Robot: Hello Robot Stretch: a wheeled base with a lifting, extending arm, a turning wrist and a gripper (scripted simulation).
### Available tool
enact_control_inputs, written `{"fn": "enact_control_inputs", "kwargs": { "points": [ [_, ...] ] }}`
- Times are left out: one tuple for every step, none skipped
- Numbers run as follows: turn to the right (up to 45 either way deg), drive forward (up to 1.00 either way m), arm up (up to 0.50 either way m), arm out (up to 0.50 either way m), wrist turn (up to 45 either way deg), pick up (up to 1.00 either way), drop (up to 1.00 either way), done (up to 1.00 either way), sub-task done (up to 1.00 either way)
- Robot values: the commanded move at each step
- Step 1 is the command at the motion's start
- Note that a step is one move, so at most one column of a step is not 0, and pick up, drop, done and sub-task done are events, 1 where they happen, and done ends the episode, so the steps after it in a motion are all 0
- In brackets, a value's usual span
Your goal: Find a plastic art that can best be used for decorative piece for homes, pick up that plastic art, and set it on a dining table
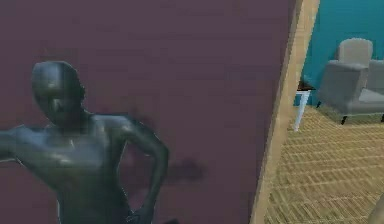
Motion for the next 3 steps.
{"fn": "enact_control_inputs", "kwargs": {
  "points": [
    [45.0, 0.0, 0.0, 0.0, 0.0, 0.0, 0.0, 0.0, 0.0],
    [21.0, 0.0, 0.0, 0.0, 0.0, 0.0, 0.0, 0.0, 0.0],
    [3.0, 0.0, 0.0, 0.0, 0.0, 0.0, 0.0, 0.0, 0.0]
  ]
}}
